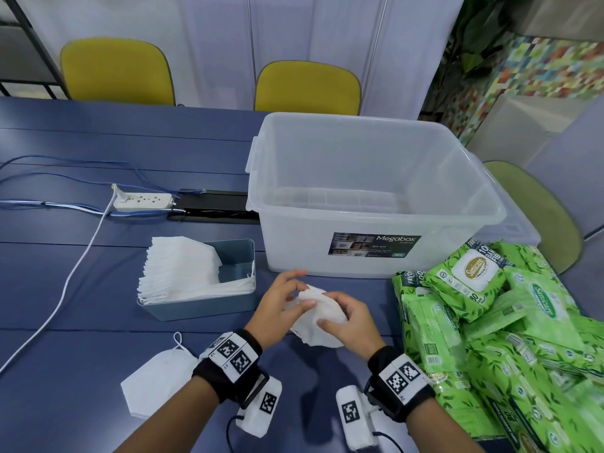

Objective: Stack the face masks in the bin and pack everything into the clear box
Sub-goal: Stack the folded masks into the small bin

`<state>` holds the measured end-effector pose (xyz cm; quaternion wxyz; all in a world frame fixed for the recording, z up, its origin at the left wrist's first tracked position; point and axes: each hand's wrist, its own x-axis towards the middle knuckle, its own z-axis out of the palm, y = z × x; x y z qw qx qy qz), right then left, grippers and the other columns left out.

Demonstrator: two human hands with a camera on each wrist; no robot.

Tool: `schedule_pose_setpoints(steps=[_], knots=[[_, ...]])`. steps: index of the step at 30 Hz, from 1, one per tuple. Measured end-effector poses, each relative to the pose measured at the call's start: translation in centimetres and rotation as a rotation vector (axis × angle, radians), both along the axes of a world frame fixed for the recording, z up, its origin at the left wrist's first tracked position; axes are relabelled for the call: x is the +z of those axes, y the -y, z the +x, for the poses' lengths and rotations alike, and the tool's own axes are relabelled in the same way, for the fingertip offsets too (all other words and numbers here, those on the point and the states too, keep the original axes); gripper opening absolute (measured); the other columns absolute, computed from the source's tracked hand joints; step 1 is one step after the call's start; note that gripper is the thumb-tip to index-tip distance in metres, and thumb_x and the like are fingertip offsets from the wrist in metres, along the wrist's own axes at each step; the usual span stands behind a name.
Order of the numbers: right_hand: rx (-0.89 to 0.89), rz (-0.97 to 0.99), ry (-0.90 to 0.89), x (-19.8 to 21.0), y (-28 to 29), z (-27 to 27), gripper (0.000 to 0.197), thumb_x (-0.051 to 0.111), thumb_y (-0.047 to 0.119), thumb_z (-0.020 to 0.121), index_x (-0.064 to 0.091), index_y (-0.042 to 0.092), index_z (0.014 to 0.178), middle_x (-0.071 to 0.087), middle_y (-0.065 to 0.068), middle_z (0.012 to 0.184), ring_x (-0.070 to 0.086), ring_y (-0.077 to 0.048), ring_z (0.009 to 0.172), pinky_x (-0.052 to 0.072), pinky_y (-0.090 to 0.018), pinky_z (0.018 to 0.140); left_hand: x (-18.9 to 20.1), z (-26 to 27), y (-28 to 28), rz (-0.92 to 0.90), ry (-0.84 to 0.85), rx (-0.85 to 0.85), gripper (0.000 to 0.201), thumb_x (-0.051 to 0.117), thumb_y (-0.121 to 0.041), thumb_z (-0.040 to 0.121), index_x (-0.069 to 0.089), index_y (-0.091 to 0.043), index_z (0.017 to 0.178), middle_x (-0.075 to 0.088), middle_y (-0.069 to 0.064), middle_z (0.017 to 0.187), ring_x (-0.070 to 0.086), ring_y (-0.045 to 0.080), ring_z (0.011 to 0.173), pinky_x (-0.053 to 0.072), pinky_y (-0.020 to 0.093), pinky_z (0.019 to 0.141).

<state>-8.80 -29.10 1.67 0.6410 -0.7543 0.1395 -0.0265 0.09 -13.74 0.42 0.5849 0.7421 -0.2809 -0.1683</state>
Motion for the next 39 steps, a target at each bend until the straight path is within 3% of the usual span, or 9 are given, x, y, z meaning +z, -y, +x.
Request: schedule_pose_setpoints(steps=[4,10,13,18,24,29,32,35,39], knots=[[-0.005,-0.073,0.019,0.5,-0.4,0.4,0.027,0.073,0.003,0.078,0.065,0.028,0.084,0.067,0.004,0.081,0.059,-0.003,0.071,0.048,-0.017,0.067,0.4,0.3,0.6,0.072,-0.109,-0.043,0.025,0.063,-0.037,0.076,0.056,-0.026,0.097,0.058,-0.005,0.121,0.06,0.017,0.104,0.049,0.032,0.093],[-0.09,0.001,-0.023,0.7,-0.1,0.8,0.012,0.065,0.002,0.086,0.063,0.013,0.092,0.067,-0.004,0.087,0.06,-0.015,0.078,0.051,-0.024,0.067,0.3,0.1,0.1,0.195,-0.193,-0.113,0.063,0.07,-0.058,0.063,0.054,-0.024,0.114,0.065,-0.003,0.108,0.064,0.011,0.097,0.054,0.026,0.081],[-0.049,-0.041,-0.065,0.4,0.3,1.1,0.012,0.056,0.005,0.092,0.054,0.009,0.103,0.061,0.0,0.094,0.056,-0.015,0.086,0.046,-0.02,0.07,0.2,0.1,-0.2,0.223,-0.181,-0.141,0.054,0.075,-0.04,0.071,0.061,-0.011,0.115,0.068,0.002,0.107,0.065,0.015,0.098,0.055,0.029,0.082],[0.132,-0.088,-0.135,0.2,-0.1,1.4,0.035,0.047,0.007,0.097,0.041,0.026,0.125,0.053,0.009,0.114,0.052,-0.009,0.104,0.042,-0.02,0.089,0.6,0.0,-0.1,0.228,-0.164,-0.144,0.036,0.073,-0.013,0.081,0.059,-0.012,0.114,0.067,0.002,0.104,0.063,0.014,0.092,0.052,0.024,0.079],[0.056,-0.117,-0.093,0.1,0.0,1.6,0.021,0.059,0.008,0.089,0.052,0.014,0.108,0.061,0.0,0.1,0.056,-0.017,0.094,0.046,-0.024,0.08,0.9,-0.1,-0.1,0.233,-0.172,-0.165,0.057,0.071,-0.003,0.078,0.048,-0.018,0.128,0.061,-0.005,0.114,0.059,0.01,0.102,0.047,0.013,0.082],[0.02,-0.054,-0.079,0.0,0.1,1.2,0.034,0.066,0.025,0.077,0.053,0.015,0.107,0.063,-0.002,0.104,0.059,-0.018,0.097,0.049,-0.03,0.085,0.9,0.0,-0.1,0.166,-0.199,-0.027,0.053,0.07,-0.004,0.08,0.044,-0.018,0.124,0.058,-0.001,0.115,0.057,0.013,0.104,0.047,0.013,0.079],[-0.005,0.008,-0.088,-0.4,0.3,1.0,0.043,0.075,0.014,0.077,0.051,0.022,0.113,0.062,0.001,0.112,0.06,-0.015,0.102,0.052,-0.025,0.084,0.9,0.0,-0.1,0.105,-0.212,0.058,0.047,0.071,-0.007,0.081,0.047,-0.014,0.122,0.059,0.002,0.112,0.058,0.015,0.102,0.048,0.017,0.08],[-0.115,0.125,-0.1,-0.7,0.3,0.7,0.052,0.079,0.008,0.07,0.052,0.028,0.11,0.065,-0.009,0.115,0.064,-0.025,0.101,0.056,-0.037,0.081,1.1,-0.3,0.0,-0.006,-0.279,0.148,0.044,0.071,-0.004,0.081,0.048,-0.013,0.117,0.061,0.001,0.111,0.059,0.013,0.1,0.05,0.018,0.079],[-0.261,0.202,-0.024,-0.8,-0.2,0.8,0.049,0.07,-0.012,0.075,0.055,0.02,0.109,0.066,-0.011,0.111,0.064,-0.02,0.091,0.056,-0.033,0.077,0.8,-0.9,0.1,-0.083,-0.345,0.132,0.058,0.077,-0.011,0.073,0.046,-0.02,0.12,0.06,-0.009,0.114,0.058,0.004,0.104,0.05,0.015,0.079]])
